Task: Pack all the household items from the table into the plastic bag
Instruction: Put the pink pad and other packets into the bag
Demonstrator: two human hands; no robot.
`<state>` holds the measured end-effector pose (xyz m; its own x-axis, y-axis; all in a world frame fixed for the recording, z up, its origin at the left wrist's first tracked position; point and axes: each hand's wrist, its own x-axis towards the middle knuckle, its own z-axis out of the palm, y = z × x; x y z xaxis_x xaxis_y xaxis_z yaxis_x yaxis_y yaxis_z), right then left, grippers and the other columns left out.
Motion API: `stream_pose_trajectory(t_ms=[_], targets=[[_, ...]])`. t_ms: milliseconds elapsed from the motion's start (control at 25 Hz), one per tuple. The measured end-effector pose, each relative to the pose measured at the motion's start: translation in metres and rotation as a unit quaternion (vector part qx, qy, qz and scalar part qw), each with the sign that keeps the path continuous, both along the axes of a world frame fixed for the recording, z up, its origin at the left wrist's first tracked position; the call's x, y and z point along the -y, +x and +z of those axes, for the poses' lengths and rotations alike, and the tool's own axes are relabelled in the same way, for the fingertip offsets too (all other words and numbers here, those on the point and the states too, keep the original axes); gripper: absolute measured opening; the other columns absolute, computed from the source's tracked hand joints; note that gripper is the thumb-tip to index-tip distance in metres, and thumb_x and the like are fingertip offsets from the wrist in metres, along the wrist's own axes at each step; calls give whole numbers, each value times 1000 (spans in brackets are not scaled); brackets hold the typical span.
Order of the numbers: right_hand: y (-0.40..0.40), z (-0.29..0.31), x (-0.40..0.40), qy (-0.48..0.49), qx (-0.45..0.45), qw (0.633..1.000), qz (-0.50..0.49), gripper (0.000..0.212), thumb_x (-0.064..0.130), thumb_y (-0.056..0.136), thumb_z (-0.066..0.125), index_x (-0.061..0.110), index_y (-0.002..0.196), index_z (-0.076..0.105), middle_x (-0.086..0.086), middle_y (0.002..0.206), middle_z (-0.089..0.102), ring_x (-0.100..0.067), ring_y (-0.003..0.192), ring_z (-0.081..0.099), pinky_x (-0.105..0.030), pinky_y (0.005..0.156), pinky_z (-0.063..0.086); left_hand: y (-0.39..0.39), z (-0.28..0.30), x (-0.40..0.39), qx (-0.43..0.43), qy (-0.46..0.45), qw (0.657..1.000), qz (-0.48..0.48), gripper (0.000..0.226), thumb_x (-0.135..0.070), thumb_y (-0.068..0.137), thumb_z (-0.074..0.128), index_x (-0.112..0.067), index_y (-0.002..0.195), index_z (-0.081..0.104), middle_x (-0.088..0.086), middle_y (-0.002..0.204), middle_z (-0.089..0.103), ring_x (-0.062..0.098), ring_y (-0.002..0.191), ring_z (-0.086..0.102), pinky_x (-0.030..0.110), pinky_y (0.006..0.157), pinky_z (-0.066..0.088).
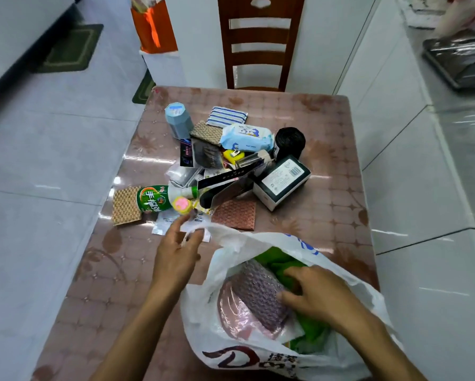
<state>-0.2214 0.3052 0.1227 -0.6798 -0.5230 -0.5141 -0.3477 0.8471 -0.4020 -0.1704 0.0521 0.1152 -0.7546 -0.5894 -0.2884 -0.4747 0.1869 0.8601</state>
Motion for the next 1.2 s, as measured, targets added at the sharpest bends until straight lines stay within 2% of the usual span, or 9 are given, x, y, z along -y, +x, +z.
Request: stream_pose_trajectory(t_ms=[160, 280, 400, 480, 640, 840, 920, 1000, 1200], targets=[[7, 5, 2, -60, -196, 974, -96, 21, 44, 86, 57, 27, 91, 67, 4, 81, 72, -18, 72, 66, -34, 62, 53, -44, 7, 2, -79, -220, 969, -86, 42, -33, 72, 64, -24, 113, 61, -3, 113, 59, 21, 106, 54, 34, 81, 44], [14, 18, -4, -148, -167, 968, -111, 28, 51, 83, 48, 30, 87, 65, 13, 78, 70, -7, 68, 63, -33, 63, 53, -108, -10, 7, 73, -348, 908, -223, 46, -41, 67, 69, -31, 112, 66, 8, 144, 41, 32, 136, 32, 49, 107, 27], [24, 17, -8, -173, -133, 971, -96, 31, 52, 82, 44, 31, 91, 65, 16, 82, 70, -4, 71, 62, -31, 65, 53, -136, -24, 17, 256, -218, 880, -335, 43, -38, 65, 74, -19, 103, 70, 12, 121, 60, 30, 108, 59, 39, 85, 50], [27, 11, -12, -173, -125, 971, -106, 20, 46, 84, 53, 32, 91, 65, 16, 81, 70, -3, 70, 61, -28, 65, 52, -133, -22, 20, 239, -126, 898, -347, 48, -36, 66, 79, -10, 104, 64, 10, 109, 67, 25, 91, 65, 37, 73, 53], [24, 16, -23, -230, -96, 950, -186, 8, 27, 82, 69, 34, 86, 69, 18, 75, 70, -5, 67, 64, -24, 61, 52, -97, 37, 37, 114, -30, 943, -310, 76, -43, 72, 81, -21, 137, 51, -8, 128, 54, 14, 109, 55, 29, 88, 43], [-1, 49, 6, -502, 128, 780, -352, 44, 21, 81, 75, 27, 121, 59, 6, 110, 72, -16, 101, 68, -32, 84, 56, -26, 100, 18, -172, 11, 971, -165, 30, -4, 88, 65, -25, 109, 72, -17, 83, 73, -1, 64, 60, 20, 60, 51], [-11, 57, 29, -588, 250, 672, -375, 51, 13, 78, 74, 14, 126, 58, -6, 121, 69, -23, 110, 66, -41, 92, 53, -10, 95, -27, -182, 16, 963, -200, 32, 5, 84, 68, -23, 98, 73, -14, 79, 74, -2, 55, 57, 16, 53, 47], [-15, 53, 40, -584, 271, 626, -440, 35, 7, 75, 74, 6, 110, 69, -19, 112, 71, -35, 102, 69, -53, 92, 52, 7, 78, -61, -154, 53, 967, -198, 32, -2, 80, 76, -20, 104, 64, -8, 91, 73, 2, 69, 66, 23, 62, 54], [-9, 40, -32, -507, 136, 757, -388, 29, -2, 73, 74, 11, 99, 73, -8, 97, 77, -23, 92, 72, -39, 84, 57, 45, 27, -44, -34, -368, 926, -77, 82, -40, 68, 80, -16, 138, 42, 10, 139, 49, 31, 126, 46, 48, 101, 37]])
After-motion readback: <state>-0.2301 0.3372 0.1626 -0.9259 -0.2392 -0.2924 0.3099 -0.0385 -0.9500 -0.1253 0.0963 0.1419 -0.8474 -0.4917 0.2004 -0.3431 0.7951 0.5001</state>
